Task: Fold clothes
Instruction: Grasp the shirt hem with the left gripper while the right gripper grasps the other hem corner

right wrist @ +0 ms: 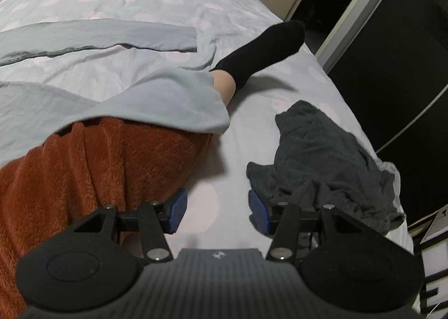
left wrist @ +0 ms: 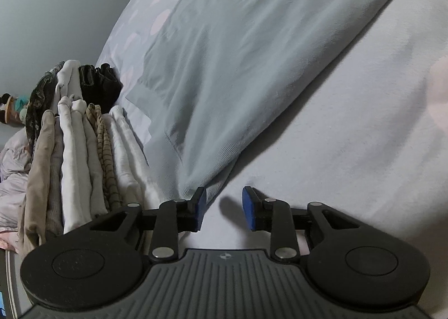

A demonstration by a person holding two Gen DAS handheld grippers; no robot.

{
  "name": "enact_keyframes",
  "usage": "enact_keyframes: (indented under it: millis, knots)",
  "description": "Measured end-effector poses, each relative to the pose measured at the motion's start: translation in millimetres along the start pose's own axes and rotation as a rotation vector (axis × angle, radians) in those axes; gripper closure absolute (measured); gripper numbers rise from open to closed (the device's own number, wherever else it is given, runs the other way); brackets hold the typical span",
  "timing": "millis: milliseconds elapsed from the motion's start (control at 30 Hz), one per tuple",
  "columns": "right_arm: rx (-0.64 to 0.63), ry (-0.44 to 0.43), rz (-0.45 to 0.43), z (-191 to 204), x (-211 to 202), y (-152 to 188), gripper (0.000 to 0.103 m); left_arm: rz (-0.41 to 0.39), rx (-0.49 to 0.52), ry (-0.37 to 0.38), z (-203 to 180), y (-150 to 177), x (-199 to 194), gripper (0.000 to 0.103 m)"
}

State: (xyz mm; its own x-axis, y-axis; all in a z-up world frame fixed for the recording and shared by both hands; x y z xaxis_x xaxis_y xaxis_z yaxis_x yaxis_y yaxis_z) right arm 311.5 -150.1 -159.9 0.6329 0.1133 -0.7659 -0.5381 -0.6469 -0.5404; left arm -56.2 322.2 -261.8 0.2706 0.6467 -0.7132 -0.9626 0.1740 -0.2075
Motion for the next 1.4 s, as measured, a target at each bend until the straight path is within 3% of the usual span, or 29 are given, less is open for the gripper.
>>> enact_keyframes:
  millis: [67,200,367,567,767,867,900,933,1033,1167,1267,1400]
  knots:
    - [0.005,0.004,0.005,1.6,2.1,-0.6,0.049,-0.004,-0.002,-0.011,0.0,-3.4,5.4,0.073]
    - [-0.006,0.007,-0.004,6.1,0.0,-2.9,0.050,-0.009,-0.016,-0.024,1.8,-9.1,13.9,0.095]
    - [-0.176,0.008,-0.058,18.2,-9.6,-3.8,0.050,-0.024,-0.033,-0.017,9.3,-5.6,7.0,0.097]
    - [-0.521,0.075,-0.129,46.2,-8.3,-2.2,0.051,-0.020,-0.049,-0.019,10.2,-7.9,5.3,0.097]
    - [-0.798,0.174,-0.164,69.6,22.1,-15.0,0.062,-0.012,-0.041,-0.027,9.0,-8.0,5.1,0.097]
    - [-0.896,0.185,-0.162,79.5,39.7,-21.5,0.079,-0.010,-0.048,-0.033,9.8,-8.8,3.4,0.097]
    - [-0.916,0.189,-0.164,82.0,42.5,-23.1,0.091,-0.008,-0.050,-0.034,10.3,-9.1,3.0,0.097]
    - [-0.914,0.191,-0.165,82.9,43.1,-25.7,0.101,-0.008,-0.051,-0.036,10.6,-9.3,2.6,0.097]
    - [-0.842,0.207,-0.194,78.3,36.8,-40.6,0.102,-0.009,-0.041,-0.039,12.1,-9.7,0.8,0.097]
    - [-0.616,0.238,-0.231,51.0,17.5,-83.4,0.102,-0.013,-0.002,-0.030,16.1,-8.4,-2.6,0.098]
    - [-0.514,0.256,-0.223,35.9,12.0,-107.9,0.102,-0.014,0.019,-0.031,21.6,-5.4,-6.0,0.099]
    - [-0.521,0.292,-0.189,34.8,17.3,-115.3,0.102,-0.034,0.046,-0.016,23.9,2.7,-14.4,0.100]
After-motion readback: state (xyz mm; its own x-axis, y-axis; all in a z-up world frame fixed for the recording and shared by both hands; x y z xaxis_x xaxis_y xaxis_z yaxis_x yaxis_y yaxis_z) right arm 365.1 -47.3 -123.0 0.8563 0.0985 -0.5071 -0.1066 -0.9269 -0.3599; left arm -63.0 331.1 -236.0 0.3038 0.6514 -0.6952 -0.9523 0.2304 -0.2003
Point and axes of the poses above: each gripper's, at about its wrist camera, not at the fingertips, and x roughly the way its jaws point, z to its left, y to its underside, the point moved 2 cm from there along x, roughly the way its jaws point, and after that the axes turned 3 degrees about -x, right-handed, at the moved point
